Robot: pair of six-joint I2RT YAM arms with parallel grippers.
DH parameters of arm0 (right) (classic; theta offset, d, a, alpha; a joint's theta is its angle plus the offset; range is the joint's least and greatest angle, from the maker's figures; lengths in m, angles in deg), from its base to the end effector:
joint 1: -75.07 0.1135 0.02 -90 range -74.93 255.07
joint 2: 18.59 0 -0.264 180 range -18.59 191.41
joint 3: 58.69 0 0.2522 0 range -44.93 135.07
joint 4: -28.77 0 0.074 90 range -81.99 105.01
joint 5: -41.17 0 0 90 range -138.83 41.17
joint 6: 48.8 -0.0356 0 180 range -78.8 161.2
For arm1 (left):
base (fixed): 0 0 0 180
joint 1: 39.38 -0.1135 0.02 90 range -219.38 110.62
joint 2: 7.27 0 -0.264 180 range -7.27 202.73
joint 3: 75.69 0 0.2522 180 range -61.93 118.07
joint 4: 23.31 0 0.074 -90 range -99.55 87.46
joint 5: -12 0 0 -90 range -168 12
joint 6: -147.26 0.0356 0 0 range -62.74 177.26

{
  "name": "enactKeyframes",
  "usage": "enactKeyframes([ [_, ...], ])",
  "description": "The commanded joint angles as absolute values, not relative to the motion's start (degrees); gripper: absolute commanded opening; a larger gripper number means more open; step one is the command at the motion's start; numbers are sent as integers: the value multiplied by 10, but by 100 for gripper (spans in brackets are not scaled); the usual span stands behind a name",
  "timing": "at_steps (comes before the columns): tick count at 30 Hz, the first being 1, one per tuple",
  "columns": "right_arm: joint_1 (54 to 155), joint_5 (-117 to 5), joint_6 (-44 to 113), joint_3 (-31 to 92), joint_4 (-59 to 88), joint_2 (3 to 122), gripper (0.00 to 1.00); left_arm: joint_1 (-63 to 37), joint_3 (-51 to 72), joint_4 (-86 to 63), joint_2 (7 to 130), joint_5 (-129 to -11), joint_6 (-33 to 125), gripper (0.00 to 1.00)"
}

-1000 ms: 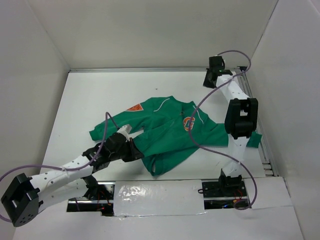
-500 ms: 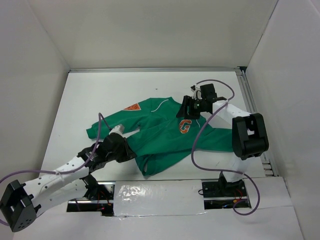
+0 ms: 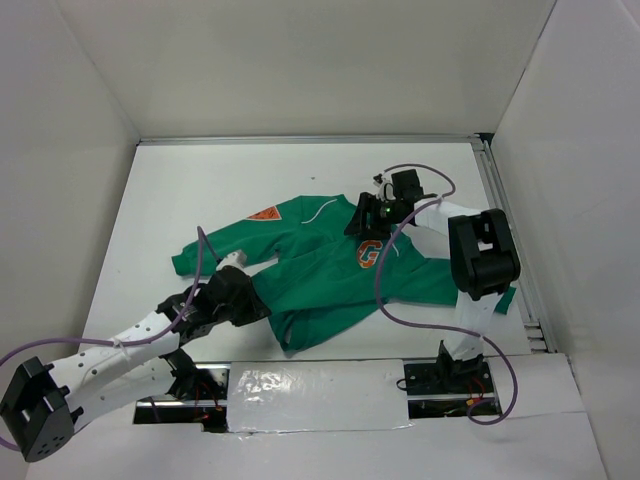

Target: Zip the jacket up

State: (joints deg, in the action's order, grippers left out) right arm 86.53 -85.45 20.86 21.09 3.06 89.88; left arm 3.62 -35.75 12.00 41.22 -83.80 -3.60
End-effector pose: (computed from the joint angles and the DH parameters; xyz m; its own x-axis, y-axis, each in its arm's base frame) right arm 0.3727 0.0972 0.1594 -0.9209 0.0980 -0.3772 -0.1916 0.7290 0.6571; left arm 0.1292 -0.1156 0.1979 -0.7928 -0.4488 -0.4123 -0.1382 0.7912 -0.5957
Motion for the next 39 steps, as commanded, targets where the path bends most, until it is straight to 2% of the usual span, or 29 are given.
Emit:
enactKeyframes([
  [1,862,-856,204,244,61,909,69,32,-341,135,402,-852,-44,0],
  [3,861,-864,201,246,63,913,65,32,-342,132,402,-853,-42,0],
  [7,860,-867,195,234,74,900,51,32,-337,131,408,-856,-43,0],
  [12,859,-857,199,231,63,884,48,32,-336,126,414,-856,-38,0],
  [18,857,-837,204,236,40,868,35,31,-335,125,414,-859,-37,0],
  [19,858,-833,205,235,38,866,28,32,-335,125,414,-859,-37,0],
  [20,858,-822,205,235,32,861,27,32,-335,126,415,-859,-39,0],
  [31,876,-787,230,263,-10,857,36,32,-334,120,419,-856,-28,0],
  [33,877,-804,232,267,-12,859,34,31,-334,118,417,-854,-28,0],
  [34,877,-810,233,266,-9,861,27,32,-336,118,415,-854,-28,0],
  [35,876,-815,232,267,-9,861,25,32,-336,117,415,-854,-29,0],
  [39,877,-806,232,272,-20,866,26,32,-338,120,411,-855,-27,0],
])
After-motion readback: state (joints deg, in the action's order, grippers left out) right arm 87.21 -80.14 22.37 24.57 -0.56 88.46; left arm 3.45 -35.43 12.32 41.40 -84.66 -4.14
